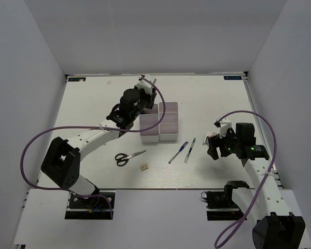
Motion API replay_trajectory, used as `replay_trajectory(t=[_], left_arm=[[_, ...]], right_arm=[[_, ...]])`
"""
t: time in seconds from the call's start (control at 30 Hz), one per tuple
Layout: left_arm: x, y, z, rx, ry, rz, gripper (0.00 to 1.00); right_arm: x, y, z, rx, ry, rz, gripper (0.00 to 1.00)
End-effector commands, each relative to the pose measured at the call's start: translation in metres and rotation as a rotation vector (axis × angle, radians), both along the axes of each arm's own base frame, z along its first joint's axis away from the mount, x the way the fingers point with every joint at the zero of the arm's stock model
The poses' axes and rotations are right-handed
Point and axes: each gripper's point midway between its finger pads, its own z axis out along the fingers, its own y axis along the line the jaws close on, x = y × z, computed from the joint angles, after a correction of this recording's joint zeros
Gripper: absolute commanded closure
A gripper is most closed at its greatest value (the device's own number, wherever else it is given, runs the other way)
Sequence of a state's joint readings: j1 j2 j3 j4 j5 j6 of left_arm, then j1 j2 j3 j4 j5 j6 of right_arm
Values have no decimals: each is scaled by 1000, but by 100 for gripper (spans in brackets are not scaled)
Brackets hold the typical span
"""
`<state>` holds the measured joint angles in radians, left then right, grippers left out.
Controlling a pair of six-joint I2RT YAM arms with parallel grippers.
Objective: Sort the stationery into containers
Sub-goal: Place the pen at the center of the board.
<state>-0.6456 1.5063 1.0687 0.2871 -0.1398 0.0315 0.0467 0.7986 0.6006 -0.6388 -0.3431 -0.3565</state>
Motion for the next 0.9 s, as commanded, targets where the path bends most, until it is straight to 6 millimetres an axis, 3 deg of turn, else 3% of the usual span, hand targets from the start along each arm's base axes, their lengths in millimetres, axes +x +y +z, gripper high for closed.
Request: replay_trajectory(t=[0.0, 0.17, 0.43, 0.53, 0.67, 0.7, 0.87], left_arm=[[8, 1, 4, -7, -31, 32, 100], [3, 2, -17, -24, 1, 34, 100], [3, 6, -32, -7, 21, 50, 100], [7, 11, -39, -4, 15, 83, 100], [11, 12, -50, -22, 50, 121, 74], [12, 14, -49, -25, 49, 132, 62], [8, 14, -45, -33, 59, 125, 49]], right_arm=[[5, 1, 9, 3, -26, 11, 18], [6, 1, 9, 1, -29, 9, 18], [6, 0, 8, -1, -25, 8, 18], [6, 0, 9, 0, -27, 9, 12], [6, 1, 9, 3, -25, 13, 10], [5, 2, 8, 3, -22, 15, 10], [5, 1, 8, 4, -20, 12, 10]])
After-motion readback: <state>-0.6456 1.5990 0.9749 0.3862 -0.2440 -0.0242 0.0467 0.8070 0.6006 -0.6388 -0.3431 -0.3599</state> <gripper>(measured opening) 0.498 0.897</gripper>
